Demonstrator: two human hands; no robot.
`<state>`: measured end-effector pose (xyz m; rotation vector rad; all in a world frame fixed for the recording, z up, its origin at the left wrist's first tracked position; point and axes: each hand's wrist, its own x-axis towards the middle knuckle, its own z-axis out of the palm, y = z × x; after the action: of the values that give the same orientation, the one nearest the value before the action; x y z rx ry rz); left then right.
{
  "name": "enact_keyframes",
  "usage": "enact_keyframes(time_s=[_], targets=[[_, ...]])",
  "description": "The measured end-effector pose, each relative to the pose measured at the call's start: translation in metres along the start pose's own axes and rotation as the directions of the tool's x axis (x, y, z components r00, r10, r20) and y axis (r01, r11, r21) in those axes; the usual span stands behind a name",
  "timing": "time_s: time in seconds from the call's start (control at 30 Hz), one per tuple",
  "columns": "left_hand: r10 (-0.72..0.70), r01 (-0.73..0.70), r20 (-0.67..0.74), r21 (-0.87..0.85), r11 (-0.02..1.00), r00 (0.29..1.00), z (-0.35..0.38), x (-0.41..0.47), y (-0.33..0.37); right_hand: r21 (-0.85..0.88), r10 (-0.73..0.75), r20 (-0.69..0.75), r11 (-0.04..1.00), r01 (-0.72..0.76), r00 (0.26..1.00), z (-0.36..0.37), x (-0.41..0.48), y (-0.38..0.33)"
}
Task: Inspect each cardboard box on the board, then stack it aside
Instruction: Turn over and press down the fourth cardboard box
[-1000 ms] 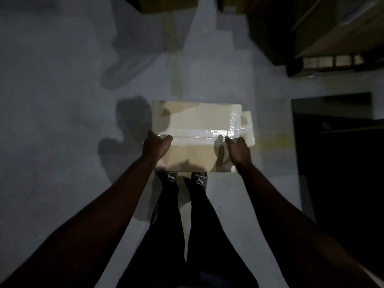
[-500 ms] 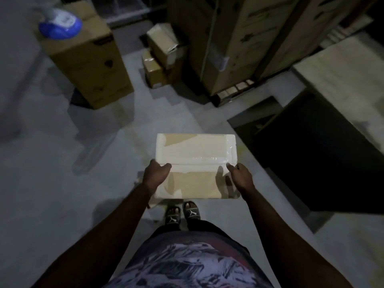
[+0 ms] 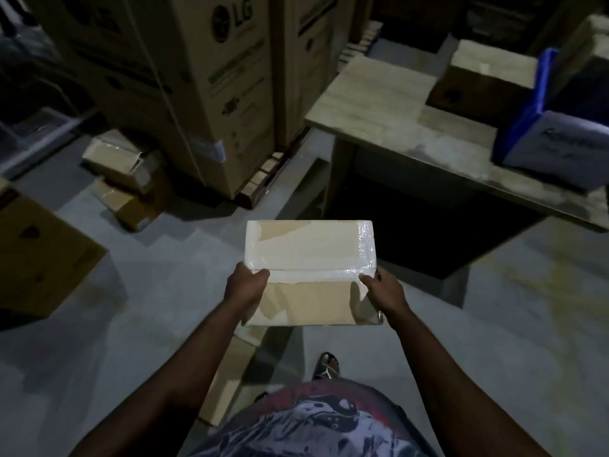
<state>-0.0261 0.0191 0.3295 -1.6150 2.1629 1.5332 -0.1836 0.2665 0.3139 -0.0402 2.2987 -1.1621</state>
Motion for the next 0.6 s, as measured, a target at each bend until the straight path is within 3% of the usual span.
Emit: enact_keyframes(time_s=[0.3, 0.6], targets=[[0.114, -0.116, 0.05, 0.025, 0.993, 0.992, 0.07, 0.048, 0.113, 0.215, 0.073, -0.126, 0.976, -0.045, 0.989, -0.081, 0.075, -0.002], [0.219, -0.22, 0.106, 0.0, 0.975, 0.97, 0.097, 0.117, 0.204, 0.308, 0.094, -0.219, 0.951, -0.023, 0.971, -0.112, 0.155, -0.045]])
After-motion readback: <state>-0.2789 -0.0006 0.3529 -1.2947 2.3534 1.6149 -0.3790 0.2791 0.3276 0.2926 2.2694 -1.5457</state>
